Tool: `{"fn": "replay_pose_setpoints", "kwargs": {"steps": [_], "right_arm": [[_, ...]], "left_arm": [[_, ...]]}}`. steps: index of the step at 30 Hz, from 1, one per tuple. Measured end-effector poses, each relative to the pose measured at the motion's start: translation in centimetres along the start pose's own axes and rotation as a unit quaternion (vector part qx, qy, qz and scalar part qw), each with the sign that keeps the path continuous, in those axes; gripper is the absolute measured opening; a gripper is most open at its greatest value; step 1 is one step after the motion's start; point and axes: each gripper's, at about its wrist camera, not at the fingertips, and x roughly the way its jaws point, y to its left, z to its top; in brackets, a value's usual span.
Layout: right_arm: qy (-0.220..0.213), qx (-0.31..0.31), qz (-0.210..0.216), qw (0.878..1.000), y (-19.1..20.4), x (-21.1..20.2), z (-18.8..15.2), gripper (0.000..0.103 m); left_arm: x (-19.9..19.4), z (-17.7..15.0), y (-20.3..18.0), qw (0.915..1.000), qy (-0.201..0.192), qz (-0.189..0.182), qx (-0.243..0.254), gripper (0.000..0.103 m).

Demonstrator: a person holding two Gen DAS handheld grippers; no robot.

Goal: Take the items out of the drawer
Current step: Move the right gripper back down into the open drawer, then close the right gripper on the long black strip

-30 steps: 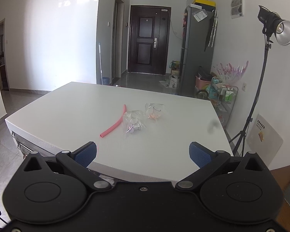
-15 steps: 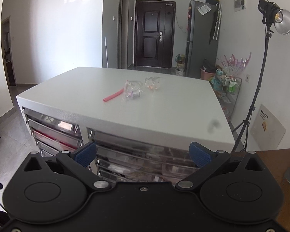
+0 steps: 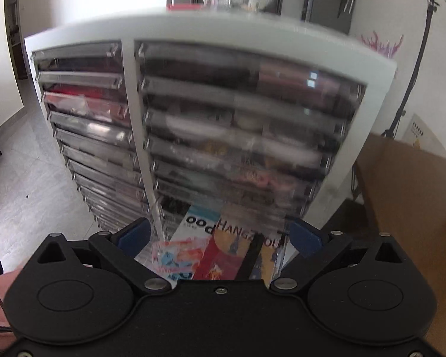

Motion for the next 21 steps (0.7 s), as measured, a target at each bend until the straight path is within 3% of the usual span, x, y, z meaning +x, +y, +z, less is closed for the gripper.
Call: {"fn": "replay_pose_setpoints", "kwargs": {"steps": [2, 7, 21], "right_arm": [[0.04, 0.017, 0.002, 0.999, -0.3, 2.2, -2.0, 0.087], [0.106, 0.049, -0.004, 0.993, -0.8, 6.0, -6.3, 0.079], [0.166, 0.1, -0.015, 0.981, -1.3, 9.4, -9.4, 0.06]], "left_arm": [[0.3, 0.0, -0.1, 1.0, 0.004, -0.003, 0.0, 0.103], [0.6, -0.2, -0.1, 0.9999, 0.009, -0.006, 0.0, 0.103], [2.5, -1.0, -0.2, 0.9992, 0.035, -0.016, -0.005, 0.103]]}}
